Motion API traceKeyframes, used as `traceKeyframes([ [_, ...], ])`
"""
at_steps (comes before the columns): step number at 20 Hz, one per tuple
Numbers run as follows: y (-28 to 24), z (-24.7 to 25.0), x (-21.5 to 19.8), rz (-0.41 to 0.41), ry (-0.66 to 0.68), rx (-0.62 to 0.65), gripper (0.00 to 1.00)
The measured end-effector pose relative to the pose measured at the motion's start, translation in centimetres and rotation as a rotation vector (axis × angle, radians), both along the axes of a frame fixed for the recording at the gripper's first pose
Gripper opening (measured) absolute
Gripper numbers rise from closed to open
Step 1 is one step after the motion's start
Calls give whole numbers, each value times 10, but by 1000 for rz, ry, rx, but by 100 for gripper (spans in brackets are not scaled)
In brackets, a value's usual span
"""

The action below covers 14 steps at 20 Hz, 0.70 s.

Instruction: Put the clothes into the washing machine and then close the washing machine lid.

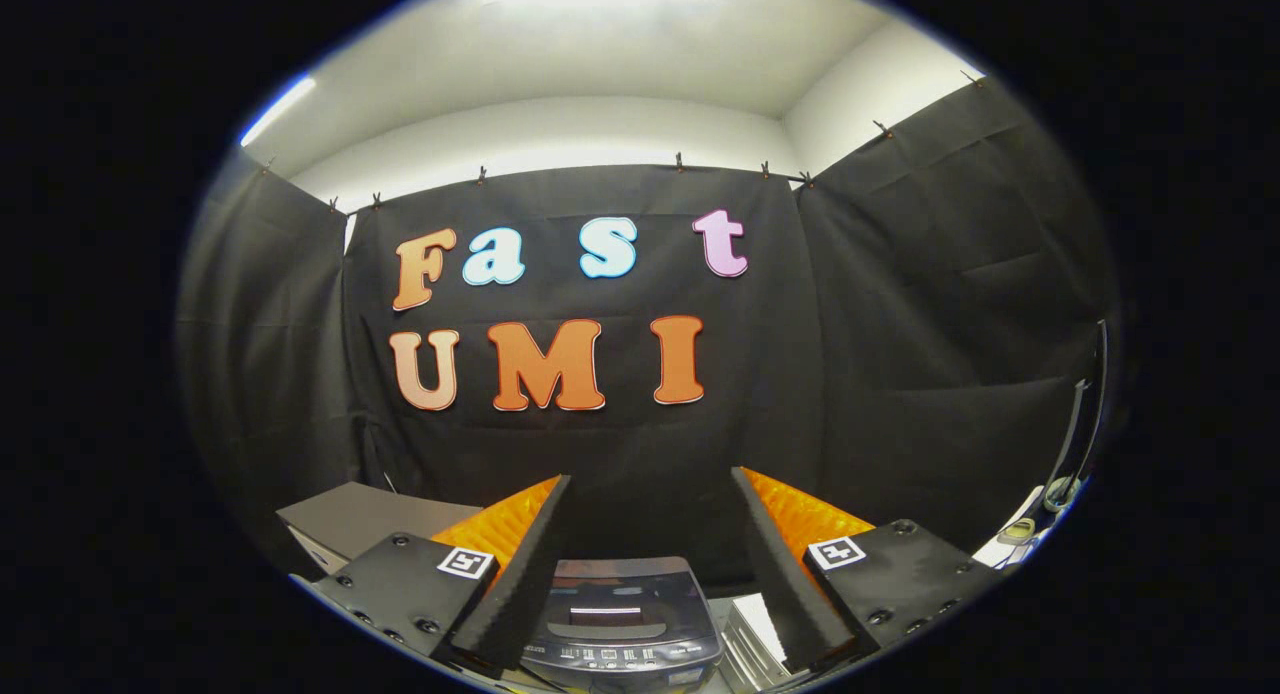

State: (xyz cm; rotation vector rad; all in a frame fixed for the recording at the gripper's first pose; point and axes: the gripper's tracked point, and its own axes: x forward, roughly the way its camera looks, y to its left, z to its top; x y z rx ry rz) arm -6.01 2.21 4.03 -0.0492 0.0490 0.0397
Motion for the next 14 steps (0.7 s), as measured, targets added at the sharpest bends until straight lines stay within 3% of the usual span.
traceKeyframes([
  [14, -11, -3, -10, -3, 1, 30, 98],
])
